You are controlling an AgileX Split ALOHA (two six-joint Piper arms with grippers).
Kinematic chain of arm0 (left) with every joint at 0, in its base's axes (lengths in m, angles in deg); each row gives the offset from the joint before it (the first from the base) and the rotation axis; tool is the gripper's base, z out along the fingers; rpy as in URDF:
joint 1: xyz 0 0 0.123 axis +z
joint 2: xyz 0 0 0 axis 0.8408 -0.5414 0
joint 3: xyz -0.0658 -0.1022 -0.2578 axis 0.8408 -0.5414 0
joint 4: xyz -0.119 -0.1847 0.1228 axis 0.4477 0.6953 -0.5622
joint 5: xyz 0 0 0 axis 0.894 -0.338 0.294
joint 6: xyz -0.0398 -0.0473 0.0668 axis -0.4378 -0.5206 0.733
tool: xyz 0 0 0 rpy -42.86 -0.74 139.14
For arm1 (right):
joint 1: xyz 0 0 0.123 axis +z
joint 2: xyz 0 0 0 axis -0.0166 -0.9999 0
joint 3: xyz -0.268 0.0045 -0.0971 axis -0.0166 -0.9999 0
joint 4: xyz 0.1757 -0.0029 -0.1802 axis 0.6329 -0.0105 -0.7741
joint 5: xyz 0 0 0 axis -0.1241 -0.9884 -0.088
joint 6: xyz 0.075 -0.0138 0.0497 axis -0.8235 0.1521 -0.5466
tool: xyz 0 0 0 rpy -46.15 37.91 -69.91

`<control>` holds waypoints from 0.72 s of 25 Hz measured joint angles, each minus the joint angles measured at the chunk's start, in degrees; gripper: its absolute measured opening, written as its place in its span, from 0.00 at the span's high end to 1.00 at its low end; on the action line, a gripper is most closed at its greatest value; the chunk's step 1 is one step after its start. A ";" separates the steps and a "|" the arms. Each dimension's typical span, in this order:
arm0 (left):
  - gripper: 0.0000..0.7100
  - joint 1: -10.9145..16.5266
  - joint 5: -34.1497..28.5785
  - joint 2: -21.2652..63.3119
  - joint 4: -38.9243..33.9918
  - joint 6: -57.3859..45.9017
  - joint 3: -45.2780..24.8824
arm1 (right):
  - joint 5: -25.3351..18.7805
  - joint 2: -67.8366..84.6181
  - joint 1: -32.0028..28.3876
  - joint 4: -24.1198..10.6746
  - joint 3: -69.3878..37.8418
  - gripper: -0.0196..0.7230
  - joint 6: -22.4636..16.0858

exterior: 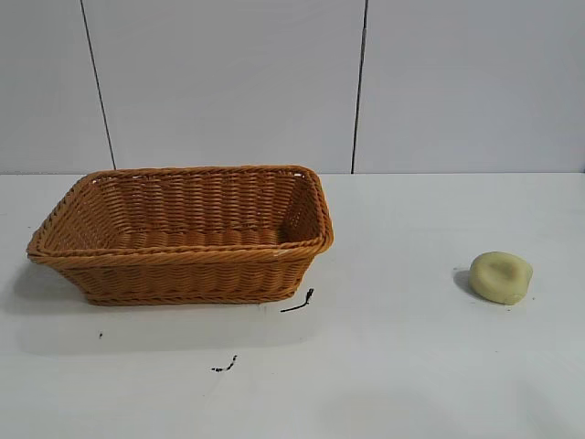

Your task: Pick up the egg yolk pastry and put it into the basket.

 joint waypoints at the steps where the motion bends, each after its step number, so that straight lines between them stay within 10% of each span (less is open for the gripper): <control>1: 0.02 0.00 0.00 0.00 0.00 0.00 0.00 | 0.04 0.00 0.00 0.00 0.00 0.05 0.00; 18: 0.02 0.00 0.00 0.00 0.00 0.00 0.00 | -2.59 -23.62 0.00 -0.15 5.69 0.05 -3.69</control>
